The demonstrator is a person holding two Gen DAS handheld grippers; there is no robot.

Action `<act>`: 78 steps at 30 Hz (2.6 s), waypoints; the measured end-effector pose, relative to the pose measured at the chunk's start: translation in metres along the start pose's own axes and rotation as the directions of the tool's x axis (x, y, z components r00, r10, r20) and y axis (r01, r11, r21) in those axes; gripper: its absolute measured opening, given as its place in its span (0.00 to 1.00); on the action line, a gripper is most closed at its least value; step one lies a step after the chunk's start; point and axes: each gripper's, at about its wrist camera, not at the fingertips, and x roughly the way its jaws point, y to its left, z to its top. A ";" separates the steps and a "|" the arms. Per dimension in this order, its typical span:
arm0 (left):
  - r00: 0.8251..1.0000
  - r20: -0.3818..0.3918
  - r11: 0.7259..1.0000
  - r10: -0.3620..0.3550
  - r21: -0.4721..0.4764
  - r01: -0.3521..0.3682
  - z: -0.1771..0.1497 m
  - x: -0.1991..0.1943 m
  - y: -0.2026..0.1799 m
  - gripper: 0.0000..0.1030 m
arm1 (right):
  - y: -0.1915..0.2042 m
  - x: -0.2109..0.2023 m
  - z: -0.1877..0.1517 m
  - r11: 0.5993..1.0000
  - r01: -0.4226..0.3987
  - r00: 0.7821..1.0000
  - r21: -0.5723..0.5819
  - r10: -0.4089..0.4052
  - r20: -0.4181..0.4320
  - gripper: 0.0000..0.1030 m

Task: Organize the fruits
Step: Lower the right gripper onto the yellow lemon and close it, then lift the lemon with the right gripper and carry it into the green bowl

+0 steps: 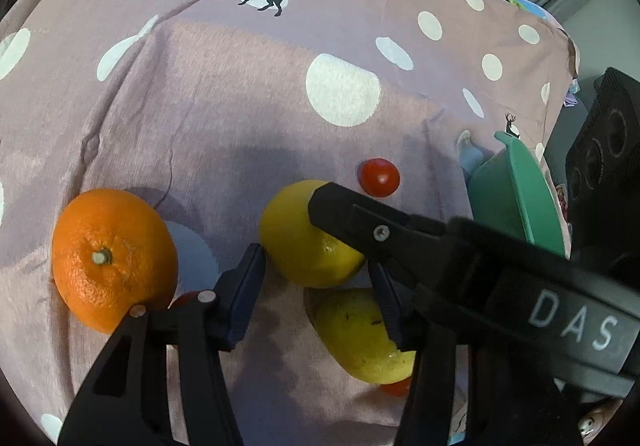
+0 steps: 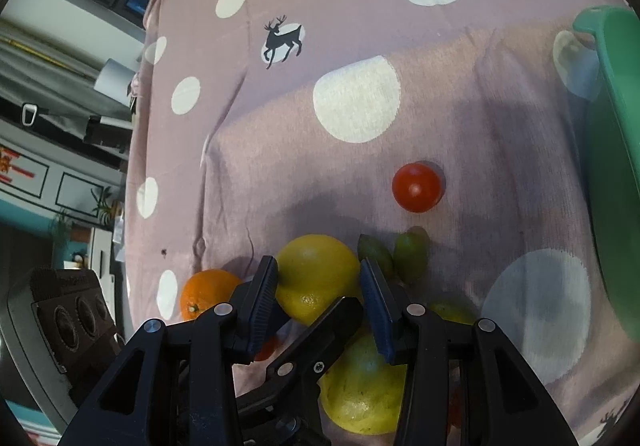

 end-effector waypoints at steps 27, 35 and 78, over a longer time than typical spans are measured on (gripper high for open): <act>0.968 0.242 0.986 -0.071 0.163 0.032 -0.002 -0.042 -0.047 0.50 | 0.016 -0.080 -0.015 0.997 -0.031 0.960 -0.073 0.050 0.275 0.45; 0.949 0.287 0.966 -0.132 0.253 0.058 -0.007 -0.049 -0.076 0.50 | 0.002 -0.112 -0.021 0.999 -0.018 0.931 -0.038 0.030 0.363 0.45; 0.937 0.172 0.832 -0.303 0.528 0.171 -0.025 -0.017 -0.185 0.50 | -0.087 -0.188 -0.043 0.975 0.011 0.824 0.224 -0.135 0.550 0.45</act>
